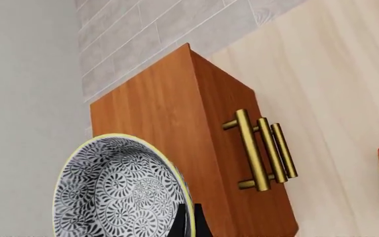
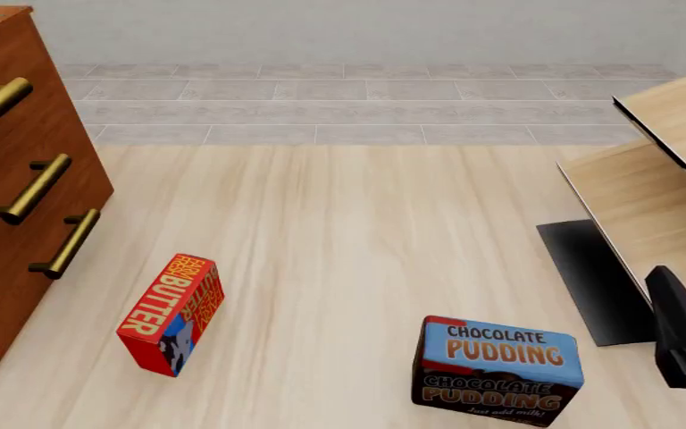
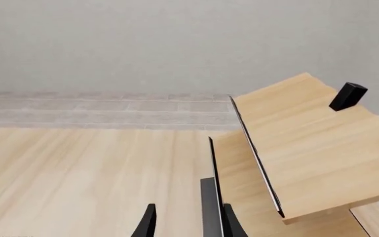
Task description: Close the top drawer of the cabinet and put the bowl on top of it.
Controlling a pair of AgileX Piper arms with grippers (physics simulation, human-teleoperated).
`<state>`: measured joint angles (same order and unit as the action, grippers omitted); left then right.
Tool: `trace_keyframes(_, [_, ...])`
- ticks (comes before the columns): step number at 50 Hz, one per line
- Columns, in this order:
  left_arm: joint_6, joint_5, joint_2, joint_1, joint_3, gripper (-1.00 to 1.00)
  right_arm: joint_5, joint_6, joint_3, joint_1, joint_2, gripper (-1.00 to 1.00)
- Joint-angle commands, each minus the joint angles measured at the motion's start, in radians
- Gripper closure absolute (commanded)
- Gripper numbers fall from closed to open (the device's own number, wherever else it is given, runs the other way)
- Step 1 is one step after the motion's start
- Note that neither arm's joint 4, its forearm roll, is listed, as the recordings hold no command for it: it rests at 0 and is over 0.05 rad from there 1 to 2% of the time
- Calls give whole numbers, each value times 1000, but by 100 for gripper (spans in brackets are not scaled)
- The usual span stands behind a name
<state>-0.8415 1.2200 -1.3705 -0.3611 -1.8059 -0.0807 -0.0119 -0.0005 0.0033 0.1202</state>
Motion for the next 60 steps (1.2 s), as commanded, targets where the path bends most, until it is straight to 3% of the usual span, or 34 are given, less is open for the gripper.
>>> trace_keyframes(1, [-10, -2, -7, -13, -7, 100, -1, -13, 0, 1, 3, -100])
trace_keyframes(13, [3, -57, 28, 5, 100, 100, 15, -16, 0, -2, -16, -100])
trace_keyframes(36, [-7, -127, 49, -13, 211, 100, 24, -17, 0, -1, -26, -100])
trace_keyframes(60, [12, -165, 58, -13, 259, 100, 28, -26, 0, 2, -29, -100])
